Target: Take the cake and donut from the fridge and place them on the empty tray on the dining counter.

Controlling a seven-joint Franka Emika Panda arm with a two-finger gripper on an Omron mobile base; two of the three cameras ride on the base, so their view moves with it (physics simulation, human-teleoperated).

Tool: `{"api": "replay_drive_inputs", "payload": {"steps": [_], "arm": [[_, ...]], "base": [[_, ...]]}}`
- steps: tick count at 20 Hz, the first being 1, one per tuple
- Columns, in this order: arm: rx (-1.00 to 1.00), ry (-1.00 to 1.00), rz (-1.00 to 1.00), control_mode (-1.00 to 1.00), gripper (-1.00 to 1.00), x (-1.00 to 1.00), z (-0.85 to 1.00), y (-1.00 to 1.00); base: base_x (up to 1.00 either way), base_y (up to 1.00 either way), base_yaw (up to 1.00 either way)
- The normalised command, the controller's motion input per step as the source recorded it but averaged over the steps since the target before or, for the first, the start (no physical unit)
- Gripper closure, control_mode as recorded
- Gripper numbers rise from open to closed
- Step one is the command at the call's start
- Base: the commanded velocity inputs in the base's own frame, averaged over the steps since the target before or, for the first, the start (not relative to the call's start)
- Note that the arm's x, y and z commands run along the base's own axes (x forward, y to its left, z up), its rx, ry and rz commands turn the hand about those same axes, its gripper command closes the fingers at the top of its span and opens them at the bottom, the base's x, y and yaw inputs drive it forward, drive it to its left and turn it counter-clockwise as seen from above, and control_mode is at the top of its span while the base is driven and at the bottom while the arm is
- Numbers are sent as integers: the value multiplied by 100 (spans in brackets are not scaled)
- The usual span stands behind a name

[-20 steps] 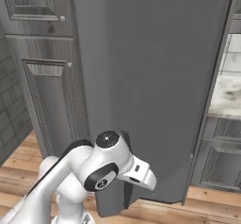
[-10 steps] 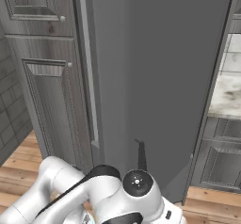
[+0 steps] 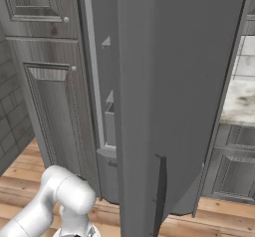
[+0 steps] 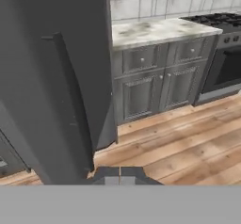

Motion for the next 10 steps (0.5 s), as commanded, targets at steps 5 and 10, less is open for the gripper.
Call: {"api": "replay_drive_inputs", "payload": {"steps": [5, 10], "arm": [[-8, -32, 0, -100, 100, -33, 95, 43], [-13, -17, -1, -100, 100, 7, 61, 76]], "base": [[0, 0, 0], [0, 0, 0]]}}
